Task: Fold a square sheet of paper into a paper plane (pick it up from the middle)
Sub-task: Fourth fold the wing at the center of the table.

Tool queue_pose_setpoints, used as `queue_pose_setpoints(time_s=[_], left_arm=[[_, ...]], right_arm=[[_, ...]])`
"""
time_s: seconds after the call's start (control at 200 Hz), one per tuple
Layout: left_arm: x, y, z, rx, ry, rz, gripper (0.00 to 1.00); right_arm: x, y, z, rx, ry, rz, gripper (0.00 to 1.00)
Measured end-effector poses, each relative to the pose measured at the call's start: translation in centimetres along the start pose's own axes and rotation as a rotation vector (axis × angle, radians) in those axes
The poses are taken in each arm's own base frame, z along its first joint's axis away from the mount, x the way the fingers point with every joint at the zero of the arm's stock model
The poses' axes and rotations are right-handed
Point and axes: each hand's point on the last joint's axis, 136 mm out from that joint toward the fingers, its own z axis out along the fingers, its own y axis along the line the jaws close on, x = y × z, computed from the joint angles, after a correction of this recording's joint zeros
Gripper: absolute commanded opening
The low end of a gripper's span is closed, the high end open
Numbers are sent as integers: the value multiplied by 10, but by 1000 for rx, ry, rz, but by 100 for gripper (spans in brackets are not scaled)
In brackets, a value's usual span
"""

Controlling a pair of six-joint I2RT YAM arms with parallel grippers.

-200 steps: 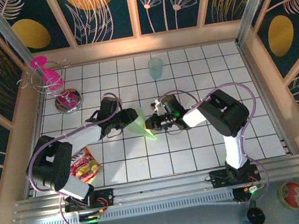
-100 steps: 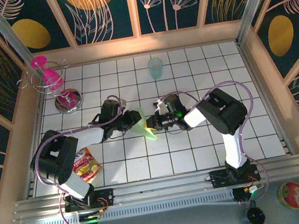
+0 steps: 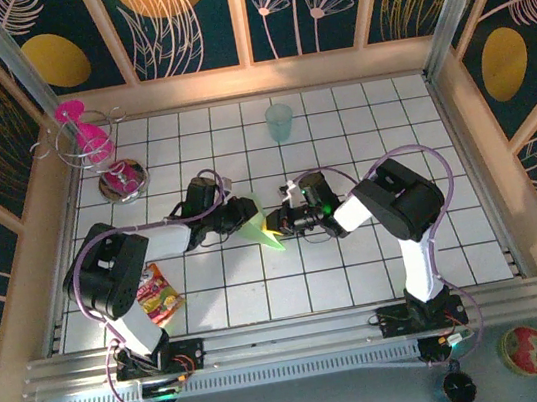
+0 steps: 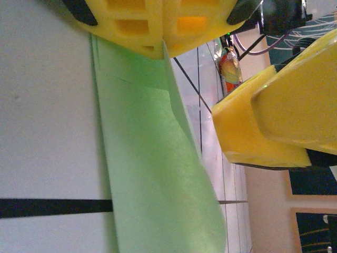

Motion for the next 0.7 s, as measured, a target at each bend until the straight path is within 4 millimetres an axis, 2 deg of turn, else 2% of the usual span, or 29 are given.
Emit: queue_pose_setpoints(time_s=[0.305, 0.701], left_arm=[[1, 7, 7, -11, 11, -9, 26], [-1, 2, 13, 18, 22, -3, 25]], right_arm=[[0, -3, -4, -23, -14, 41, 0], [-2, -2, -8, -51, -29, 62, 0]])
